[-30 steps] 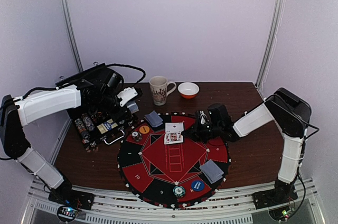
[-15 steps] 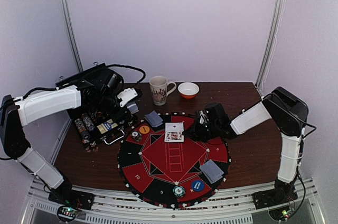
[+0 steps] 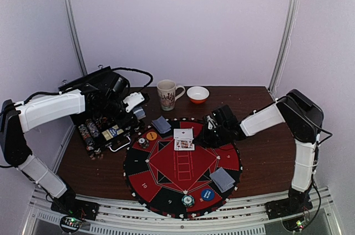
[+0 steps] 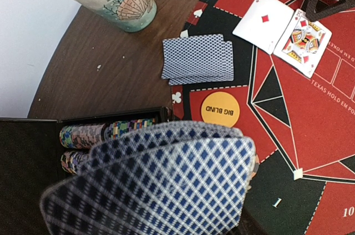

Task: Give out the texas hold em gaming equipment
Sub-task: Adjust the poker card in the community card area.

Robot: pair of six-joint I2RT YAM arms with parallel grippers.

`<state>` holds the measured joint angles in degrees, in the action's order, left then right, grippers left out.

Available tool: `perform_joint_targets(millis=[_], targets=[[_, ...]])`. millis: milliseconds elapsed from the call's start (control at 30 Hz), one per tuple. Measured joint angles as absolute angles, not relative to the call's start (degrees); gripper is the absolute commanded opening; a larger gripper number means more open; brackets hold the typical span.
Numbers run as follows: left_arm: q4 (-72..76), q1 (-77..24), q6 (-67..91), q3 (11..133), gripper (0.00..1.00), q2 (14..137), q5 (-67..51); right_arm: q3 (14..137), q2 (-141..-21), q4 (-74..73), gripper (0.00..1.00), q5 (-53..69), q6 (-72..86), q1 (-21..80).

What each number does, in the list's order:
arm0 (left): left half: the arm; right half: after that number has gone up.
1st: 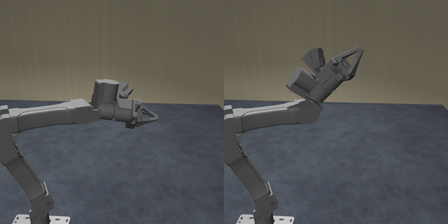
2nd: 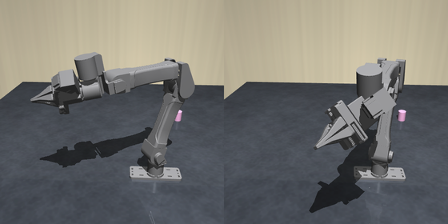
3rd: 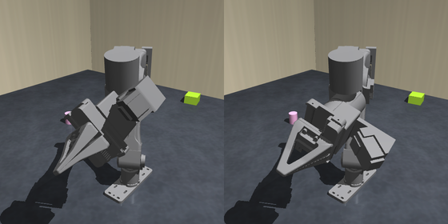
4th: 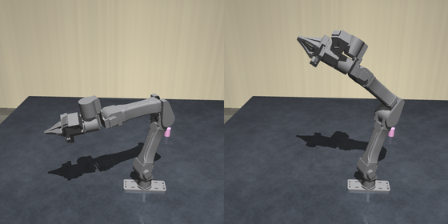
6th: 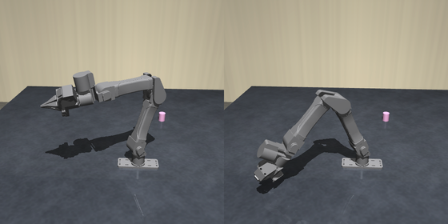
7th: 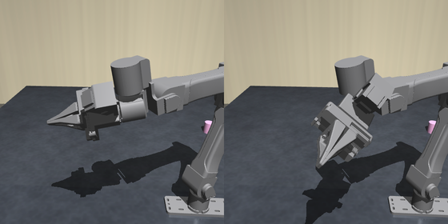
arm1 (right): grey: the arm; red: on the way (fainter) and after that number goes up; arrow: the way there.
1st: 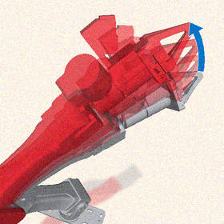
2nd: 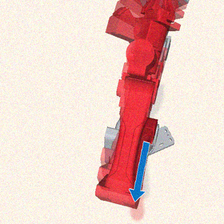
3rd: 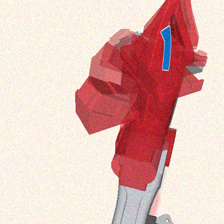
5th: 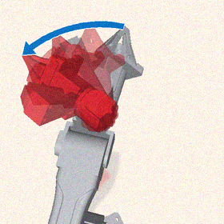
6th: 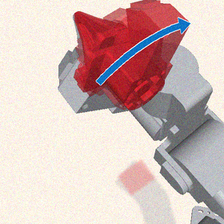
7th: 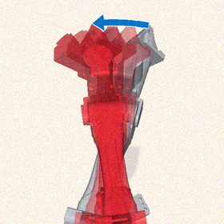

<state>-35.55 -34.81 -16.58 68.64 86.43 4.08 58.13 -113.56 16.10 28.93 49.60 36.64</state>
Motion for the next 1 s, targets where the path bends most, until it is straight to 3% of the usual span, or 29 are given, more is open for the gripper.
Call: perform_joint_targets(millis=[600,733,1000], targets=[[-35.55,-34.81,-16.6,68.64,0.45,85.8,3.7,62.13,-113.56,8.82,0.2,28.25,44.27,36.56],[-35.55,-34.81,-16.97,68.64,0.45,85.73,2.5,64.03,-113.23,5.93,0.31,27.2,41.71,36.49],[-35.53,-35.97,-19.42,68.62,0.45,82.91,-3.29,70.7,-106.83,2.7,0.66,31.81,33.5,36.23]])
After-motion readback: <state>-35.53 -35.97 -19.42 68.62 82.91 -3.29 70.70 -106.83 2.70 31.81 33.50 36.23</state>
